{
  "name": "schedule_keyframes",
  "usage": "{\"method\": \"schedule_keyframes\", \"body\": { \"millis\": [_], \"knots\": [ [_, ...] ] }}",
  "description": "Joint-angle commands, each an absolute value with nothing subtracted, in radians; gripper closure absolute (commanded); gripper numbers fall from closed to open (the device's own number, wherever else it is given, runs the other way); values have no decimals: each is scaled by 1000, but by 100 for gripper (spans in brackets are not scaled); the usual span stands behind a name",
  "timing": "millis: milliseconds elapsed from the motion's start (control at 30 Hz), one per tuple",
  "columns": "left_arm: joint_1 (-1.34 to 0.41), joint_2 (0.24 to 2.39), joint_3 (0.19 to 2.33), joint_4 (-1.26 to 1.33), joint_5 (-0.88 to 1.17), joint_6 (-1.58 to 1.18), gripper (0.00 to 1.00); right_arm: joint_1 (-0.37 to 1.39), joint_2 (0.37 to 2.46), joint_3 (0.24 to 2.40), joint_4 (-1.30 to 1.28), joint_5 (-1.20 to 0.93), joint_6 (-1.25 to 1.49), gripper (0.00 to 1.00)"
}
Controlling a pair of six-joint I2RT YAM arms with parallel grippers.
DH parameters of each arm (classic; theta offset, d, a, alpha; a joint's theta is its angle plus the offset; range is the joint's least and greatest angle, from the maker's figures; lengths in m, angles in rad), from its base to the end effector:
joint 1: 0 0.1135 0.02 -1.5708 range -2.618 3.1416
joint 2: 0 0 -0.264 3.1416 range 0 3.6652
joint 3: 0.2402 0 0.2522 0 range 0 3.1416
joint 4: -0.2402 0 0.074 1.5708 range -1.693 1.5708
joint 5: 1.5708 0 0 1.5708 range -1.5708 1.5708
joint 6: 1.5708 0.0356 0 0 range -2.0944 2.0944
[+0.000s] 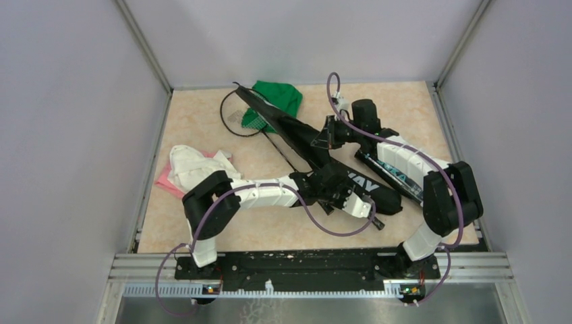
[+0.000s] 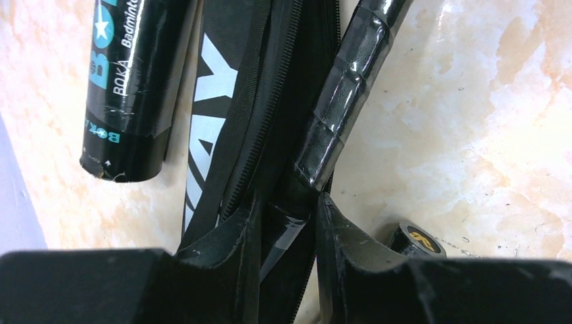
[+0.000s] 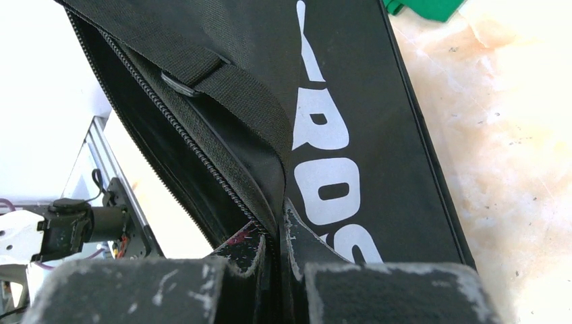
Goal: Pack up the badminton gear
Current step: Adjust the racket in the racket bag.
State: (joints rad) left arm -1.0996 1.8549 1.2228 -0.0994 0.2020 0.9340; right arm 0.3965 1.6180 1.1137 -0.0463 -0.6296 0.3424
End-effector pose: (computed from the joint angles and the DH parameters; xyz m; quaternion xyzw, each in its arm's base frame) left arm 0.1789 -0.3669 0.1979 0.7943 0.4431 -0.1253 0.3964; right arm 0.3272 0.1597 0.2576 -0.1736 0.8254 0.4196 0.3354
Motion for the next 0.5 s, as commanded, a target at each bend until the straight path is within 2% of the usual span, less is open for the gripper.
{"method": "schedule_keyframes", "body": {
  "millis": [0,233,300,467],
  "knots": [
    [-1067,1761,1199,-19,12,850,98,383,1585,1087,-92,-621,345,100],
    [-1073,1749,1155,42,-41,850,96,383,1602,1089,-92,-628,344,100],
    [-1074,1751,1132,76,-73,858,87,384,1601,1091,-90,-633,348,100],
    [-1077,1752,1094,117,-113,871,58,384,1597,1093,-94,-637,351,100]
  ]
}}
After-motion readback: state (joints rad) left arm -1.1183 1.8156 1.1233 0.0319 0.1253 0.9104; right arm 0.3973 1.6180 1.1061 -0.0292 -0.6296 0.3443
